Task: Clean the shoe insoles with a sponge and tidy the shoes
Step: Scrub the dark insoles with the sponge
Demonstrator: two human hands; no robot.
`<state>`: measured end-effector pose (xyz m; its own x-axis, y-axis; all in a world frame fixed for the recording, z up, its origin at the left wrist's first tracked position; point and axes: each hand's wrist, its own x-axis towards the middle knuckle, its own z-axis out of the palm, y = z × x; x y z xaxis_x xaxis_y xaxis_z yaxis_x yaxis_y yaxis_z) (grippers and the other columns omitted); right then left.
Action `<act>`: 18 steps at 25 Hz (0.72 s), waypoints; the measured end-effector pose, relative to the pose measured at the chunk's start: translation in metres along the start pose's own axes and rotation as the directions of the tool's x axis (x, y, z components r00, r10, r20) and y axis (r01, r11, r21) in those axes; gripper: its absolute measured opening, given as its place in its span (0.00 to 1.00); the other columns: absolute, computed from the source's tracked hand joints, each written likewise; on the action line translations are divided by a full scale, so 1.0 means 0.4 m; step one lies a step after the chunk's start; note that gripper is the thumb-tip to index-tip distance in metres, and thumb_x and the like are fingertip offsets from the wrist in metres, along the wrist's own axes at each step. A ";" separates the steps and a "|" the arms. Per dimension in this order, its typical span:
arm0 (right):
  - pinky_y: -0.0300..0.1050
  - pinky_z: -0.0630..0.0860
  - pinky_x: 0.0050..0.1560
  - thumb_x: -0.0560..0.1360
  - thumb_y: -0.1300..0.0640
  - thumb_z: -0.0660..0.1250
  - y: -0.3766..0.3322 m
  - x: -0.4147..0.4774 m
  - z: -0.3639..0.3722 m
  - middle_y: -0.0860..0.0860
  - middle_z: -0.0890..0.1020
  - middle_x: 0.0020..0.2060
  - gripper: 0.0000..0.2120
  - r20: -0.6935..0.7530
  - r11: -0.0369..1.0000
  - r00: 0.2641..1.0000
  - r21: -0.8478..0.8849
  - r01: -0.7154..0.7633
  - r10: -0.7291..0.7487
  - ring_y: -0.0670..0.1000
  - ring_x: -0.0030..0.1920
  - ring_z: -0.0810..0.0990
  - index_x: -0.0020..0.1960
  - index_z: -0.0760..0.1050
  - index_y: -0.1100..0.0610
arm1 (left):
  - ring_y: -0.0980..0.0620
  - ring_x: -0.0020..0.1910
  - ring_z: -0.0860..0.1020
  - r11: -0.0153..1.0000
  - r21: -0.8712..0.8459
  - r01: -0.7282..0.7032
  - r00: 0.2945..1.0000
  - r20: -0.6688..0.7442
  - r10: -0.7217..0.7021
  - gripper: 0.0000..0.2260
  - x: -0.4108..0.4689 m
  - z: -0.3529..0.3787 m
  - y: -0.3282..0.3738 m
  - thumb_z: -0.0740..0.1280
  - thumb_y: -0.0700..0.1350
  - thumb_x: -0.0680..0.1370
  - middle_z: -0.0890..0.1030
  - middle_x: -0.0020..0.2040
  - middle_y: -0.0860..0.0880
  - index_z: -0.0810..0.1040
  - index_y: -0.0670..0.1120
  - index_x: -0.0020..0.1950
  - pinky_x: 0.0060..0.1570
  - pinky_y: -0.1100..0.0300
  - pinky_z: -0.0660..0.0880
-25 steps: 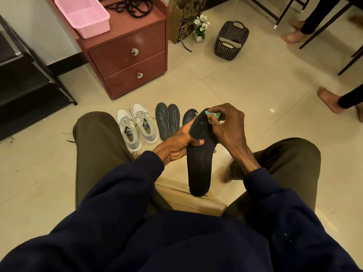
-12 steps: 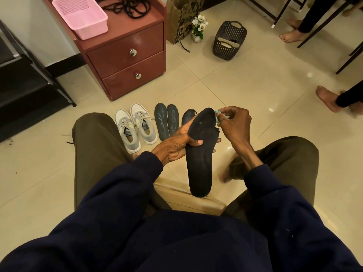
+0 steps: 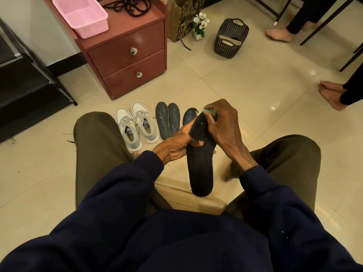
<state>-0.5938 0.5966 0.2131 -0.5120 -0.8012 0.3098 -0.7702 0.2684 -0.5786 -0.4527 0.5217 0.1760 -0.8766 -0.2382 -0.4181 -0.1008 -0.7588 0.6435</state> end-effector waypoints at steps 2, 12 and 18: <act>0.41 0.79 0.50 0.77 0.61 0.72 0.038 0.008 -0.023 0.53 0.83 0.49 0.05 -0.084 0.986 0.982 0.020 -0.168 0.169 0.50 0.49 0.81 0.52 0.84 0.58 | 0.29 0.69 0.74 0.999 -0.038 -0.013 0.997 0.076 0.016 0.42 0.000 -0.002 -0.004 0.62 0.20 0.74 0.72 0.73 0.36 0.60 0.51 0.82 0.60 0.28 0.74; 0.36 0.80 0.48 0.76 0.61 0.74 0.048 0.001 -0.042 0.47 0.84 0.48 0.05 -0.069 0.964 0.970 0.153 -0.219 0.232 0.43 0.47 0.82 0.51 0.85 0.56 | 0.28 0.67 0.75 0.997 -0.068 -0.031 0.996 0.077 0.036 0.41 -0.003 0.003 0.002 0.59 0.19 0.75 0.71 0.74 0.36 0.60 0.50 0.82 0.60 0.26 0.73; 0.41 0.83 0.48 0.76 0.58 0.75 0.048 0.004 -0.031 0.47 0.86 0.44 0.04 -0.033 0.865 0.892 0.261 -0.427 0.451 0.43 0.43 0.84 0.50 0.85 0.56 | 0.27 0.68 0.73 0.997 -0.078 -0.022 0.997 0.073 0.028 0.41 -0.004 0.005 0.005 0.60 0.20 0.75 0.70 0.75 0.35 0.60 0.51 0.82 0.63 0.22 0.68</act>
<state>-0.6141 0.6071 0.2116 -0.8166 -0.5758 0.0408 -0.3482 0.4349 -0.8304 -0.4525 0.5215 0.1792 -0.9111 -0.2145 -0.3518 -0.0439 -0.7984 0.6006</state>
